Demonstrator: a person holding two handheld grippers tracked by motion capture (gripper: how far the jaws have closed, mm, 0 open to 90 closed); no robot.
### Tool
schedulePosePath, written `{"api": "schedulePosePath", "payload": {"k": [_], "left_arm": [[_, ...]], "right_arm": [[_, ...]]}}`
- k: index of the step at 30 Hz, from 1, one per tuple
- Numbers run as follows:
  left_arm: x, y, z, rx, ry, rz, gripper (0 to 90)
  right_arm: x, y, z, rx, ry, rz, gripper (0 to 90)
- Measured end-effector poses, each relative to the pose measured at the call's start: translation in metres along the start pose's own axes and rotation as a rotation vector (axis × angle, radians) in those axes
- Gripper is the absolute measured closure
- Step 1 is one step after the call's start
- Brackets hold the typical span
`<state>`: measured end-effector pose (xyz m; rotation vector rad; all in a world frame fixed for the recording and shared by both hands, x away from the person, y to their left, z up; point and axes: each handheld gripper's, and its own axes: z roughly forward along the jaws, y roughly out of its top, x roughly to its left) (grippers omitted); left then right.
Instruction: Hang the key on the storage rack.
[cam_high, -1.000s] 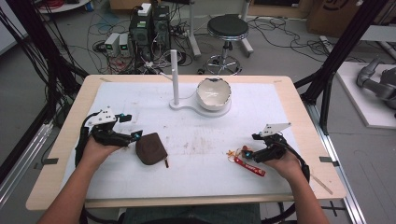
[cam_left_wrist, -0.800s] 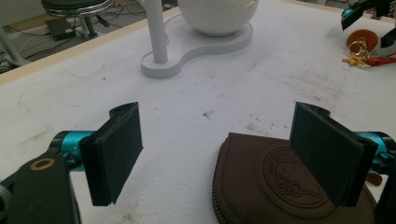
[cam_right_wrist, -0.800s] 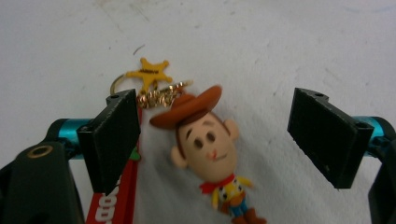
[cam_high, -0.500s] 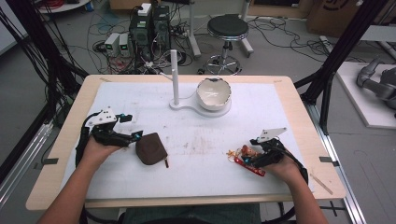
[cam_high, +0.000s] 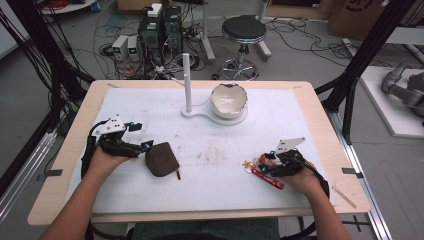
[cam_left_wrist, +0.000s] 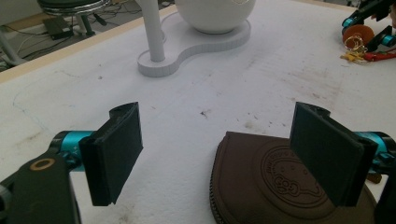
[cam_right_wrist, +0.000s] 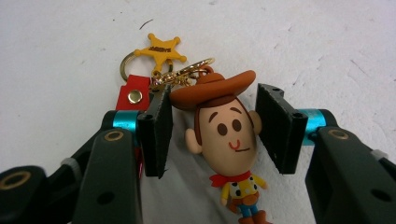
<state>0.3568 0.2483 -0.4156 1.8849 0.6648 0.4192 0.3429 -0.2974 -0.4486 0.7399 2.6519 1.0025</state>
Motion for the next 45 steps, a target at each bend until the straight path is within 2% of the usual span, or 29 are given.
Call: {"api": "schedulePosePath", "payload": {"k": [4,5,6,8,9,13,29,35,45], "left_arm": [[0.0,0.0,-0.001,-0.005,0.004,0.0,17.3],[0.0,0.0,-0.001,-0.007,0.004,-0.001,17.3],[0.001,0.0,-0.001,-0.006,0.002,-0.001,17.3],[0.001,0.0,-0.002,-0.007,0.005,-0.003,17.3],[0.002,0.0,-0.002,-0.007,0.003,-0.003,17.3],[0.002,-0.001,-0.001,-0.006,0.002,-0.008,17.3],[0.003,0.0,-0.003,-0.017,0.01,-0.013,17.3],[0.003,0.0,-0.004,-0.022,0.013,-0.013,17.3],[0.004,0.0,-0.006,-0.023,0.015,-0.016,17.3]], "right_arm": [[0.0,0.001,-0.001,-0.003,-0.008,0.005,49.8],[0.0,0.002,-0.001,-0.017,-0.01,-0.002,49.8],[0.0,0.003,-0.003,-0.03,-0.01,0.011,49.9],[-0.001,0.007,-0.01,-0.1,-0.016,0.024,49.9],[-0.001,0.007,-0.01,-0.1,-0.016,0.024,49.9],[-0.002,0.011,-0.021,-0.162,-0.03,0.033,50.0],[-0.005,0.038,-0.048,-0.289,-0.059,0.017,50.1],[-0.006,0.048,-0.055,-0.305,-0.069,0.001,50.0],[-0.011,0.071,-0.055,-0.307,-0.041,-0.025,50.0]]}}
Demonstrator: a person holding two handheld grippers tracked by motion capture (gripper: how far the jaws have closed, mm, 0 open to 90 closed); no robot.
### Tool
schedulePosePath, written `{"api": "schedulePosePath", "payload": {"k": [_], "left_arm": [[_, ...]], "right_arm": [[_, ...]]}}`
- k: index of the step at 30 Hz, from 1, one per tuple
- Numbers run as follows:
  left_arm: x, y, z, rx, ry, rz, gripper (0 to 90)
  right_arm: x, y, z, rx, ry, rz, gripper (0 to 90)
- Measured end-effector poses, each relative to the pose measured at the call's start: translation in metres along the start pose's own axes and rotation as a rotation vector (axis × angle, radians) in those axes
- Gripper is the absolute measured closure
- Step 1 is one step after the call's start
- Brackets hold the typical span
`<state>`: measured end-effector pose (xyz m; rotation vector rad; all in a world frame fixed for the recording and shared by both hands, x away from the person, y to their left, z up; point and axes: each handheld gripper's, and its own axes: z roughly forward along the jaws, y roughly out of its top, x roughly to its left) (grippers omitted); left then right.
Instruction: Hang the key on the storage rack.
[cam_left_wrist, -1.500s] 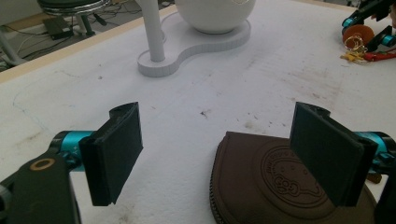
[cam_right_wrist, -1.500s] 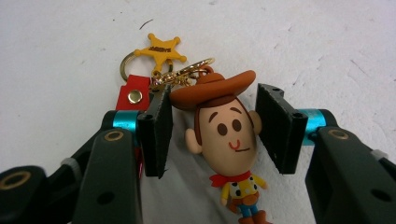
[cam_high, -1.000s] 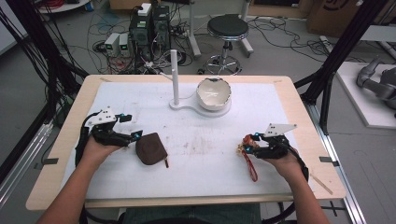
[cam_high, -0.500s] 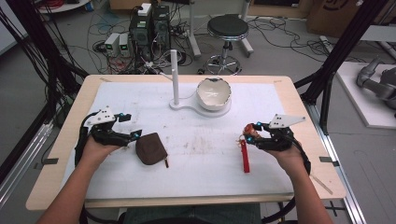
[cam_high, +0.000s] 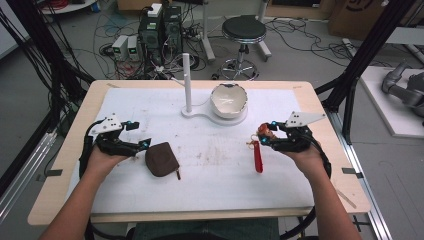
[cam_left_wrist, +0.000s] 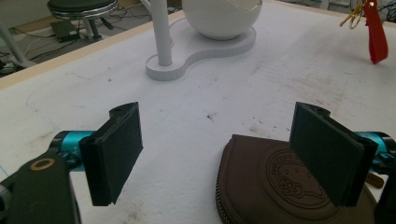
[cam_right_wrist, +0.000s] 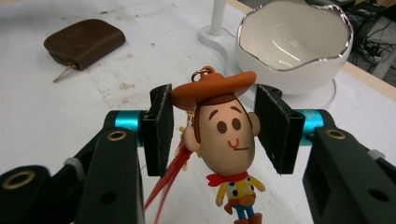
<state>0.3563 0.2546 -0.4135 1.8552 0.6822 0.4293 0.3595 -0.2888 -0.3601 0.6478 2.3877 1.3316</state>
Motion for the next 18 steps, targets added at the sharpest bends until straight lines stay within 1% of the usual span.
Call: {"api": "schedulePosePath", "payload": {"k": [6,12,16,18], "left_arm": [[0.0,0.0,0.0,-0.001,0.0,0.001,17.3],[0.0,0.0,-0.001,-0.003,0.003,0.003,17.3],[0.0,0.001,-0.001,-0.003,0.002,0.005,17.4],[-0.001,0.001,-0.002,-0.002,0.004,0.006,17.3]], "right_arm": [[-0.004,0.021,0.006,-0.012,0.019,-0.016,50.0],[-0.006,0.045,0.015,-0.021,0.032,-0.055,50.0],[-0.006,0.062,0.022,-0.026,0.048,-0.073,50.1],[-0.007,0.07,0.025,-0.032,0.061,-0.093,50.1]]}}
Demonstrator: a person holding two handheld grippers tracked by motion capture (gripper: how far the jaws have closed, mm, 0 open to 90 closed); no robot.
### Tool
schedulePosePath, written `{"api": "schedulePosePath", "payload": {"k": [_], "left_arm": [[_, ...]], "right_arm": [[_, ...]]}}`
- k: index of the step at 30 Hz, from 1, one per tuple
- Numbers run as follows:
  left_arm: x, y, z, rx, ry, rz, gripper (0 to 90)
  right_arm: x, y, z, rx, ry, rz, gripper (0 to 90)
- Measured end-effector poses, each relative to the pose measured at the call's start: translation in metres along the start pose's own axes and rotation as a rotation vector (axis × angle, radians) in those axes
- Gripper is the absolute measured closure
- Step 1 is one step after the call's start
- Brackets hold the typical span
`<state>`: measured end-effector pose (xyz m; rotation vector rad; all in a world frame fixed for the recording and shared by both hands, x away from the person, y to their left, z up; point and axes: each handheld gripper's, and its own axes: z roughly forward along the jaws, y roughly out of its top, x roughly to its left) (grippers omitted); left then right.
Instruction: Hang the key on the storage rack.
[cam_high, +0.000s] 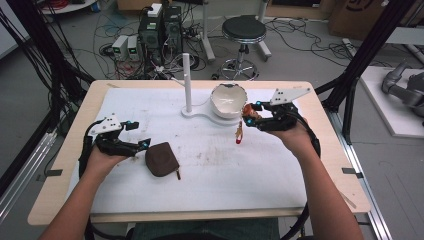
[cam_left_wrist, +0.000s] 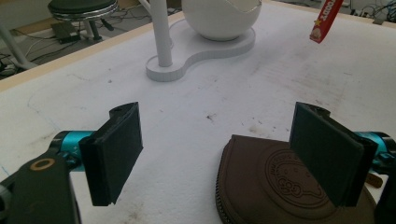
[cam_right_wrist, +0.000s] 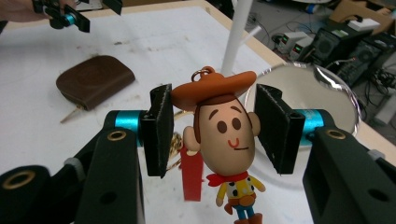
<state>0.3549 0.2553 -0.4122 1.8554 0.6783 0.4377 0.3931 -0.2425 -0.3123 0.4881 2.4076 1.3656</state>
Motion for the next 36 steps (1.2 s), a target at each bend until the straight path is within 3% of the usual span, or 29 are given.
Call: {"api": "schedulePosePath", "payload": {"k": [8,26,36], "left_arm": [[-0.001,0.001,-0.003,-0.004,-0.004,0.003,17.3],[-0.003,-0.002,-0.009,-0.004,0.009,0.003,17.3],[-0.003,-0.003,-0.01,0.001,0.014,0.004,17.3]], "right_arm": [[-0.004,0.025,0.012,-0.007,0.058,-0.026,50.0],[-0.011,0.069,0.036,-0.009,0.104,-0.089,50.0],[-0.019,0.091,0.061,0.0,0.12,-0.099,50.0]]}}
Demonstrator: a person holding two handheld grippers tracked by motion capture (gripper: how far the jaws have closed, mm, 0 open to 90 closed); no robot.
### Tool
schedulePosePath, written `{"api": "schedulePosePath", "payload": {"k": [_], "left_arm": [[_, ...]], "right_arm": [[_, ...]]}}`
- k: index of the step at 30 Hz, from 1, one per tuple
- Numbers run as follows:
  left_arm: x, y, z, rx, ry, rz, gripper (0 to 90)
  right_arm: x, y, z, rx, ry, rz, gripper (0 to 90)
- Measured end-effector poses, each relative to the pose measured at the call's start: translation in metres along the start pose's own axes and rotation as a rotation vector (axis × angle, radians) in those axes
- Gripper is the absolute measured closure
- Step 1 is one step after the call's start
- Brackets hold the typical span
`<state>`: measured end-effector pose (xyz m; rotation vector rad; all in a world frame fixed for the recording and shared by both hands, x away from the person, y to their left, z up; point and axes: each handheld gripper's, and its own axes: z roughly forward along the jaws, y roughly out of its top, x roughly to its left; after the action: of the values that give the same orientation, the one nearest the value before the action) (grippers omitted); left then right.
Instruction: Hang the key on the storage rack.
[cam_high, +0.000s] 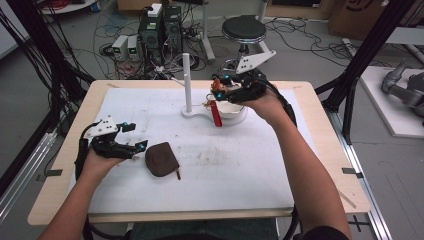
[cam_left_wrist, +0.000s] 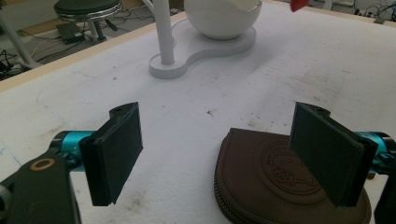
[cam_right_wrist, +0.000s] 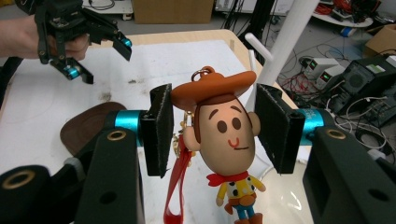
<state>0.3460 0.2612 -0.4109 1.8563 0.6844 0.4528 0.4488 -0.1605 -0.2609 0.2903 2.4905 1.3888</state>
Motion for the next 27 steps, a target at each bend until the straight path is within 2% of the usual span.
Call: {"api": "schedulePosePath", "payload": {"k": [15,20,22,23,27], "left_arm": [[0.001,-0.001,-0.002,0.001,0.004,-0.001,17.3],[0.001,-0.002,-0.002,-0.002,0.005,-0.001,17.3],[0.001,-0.002,-0.002,-0.001,0.004,-0.001,17.3],[0.001,-0.002,-0.002,0.0,0.003,0.0,17.3],[0.001,-0.002,-0.002,0.0,0.002,-0.001,17.3]], "right_arm": [[-0.019,0.037,0.043,0.03,0.009,0.003,50.0],[-0.022,0.046,0.053,0.031,0.009,-0.01,50.0],[-0.023,0.047,0.056,0.036,0.016,0.005,49.9],[-0.024,0.048,0.058,0.031,0.012,-0.007,49.9],[-0.028,0.052,0.063,0.031,0.012,-0.002,49.9]]}}
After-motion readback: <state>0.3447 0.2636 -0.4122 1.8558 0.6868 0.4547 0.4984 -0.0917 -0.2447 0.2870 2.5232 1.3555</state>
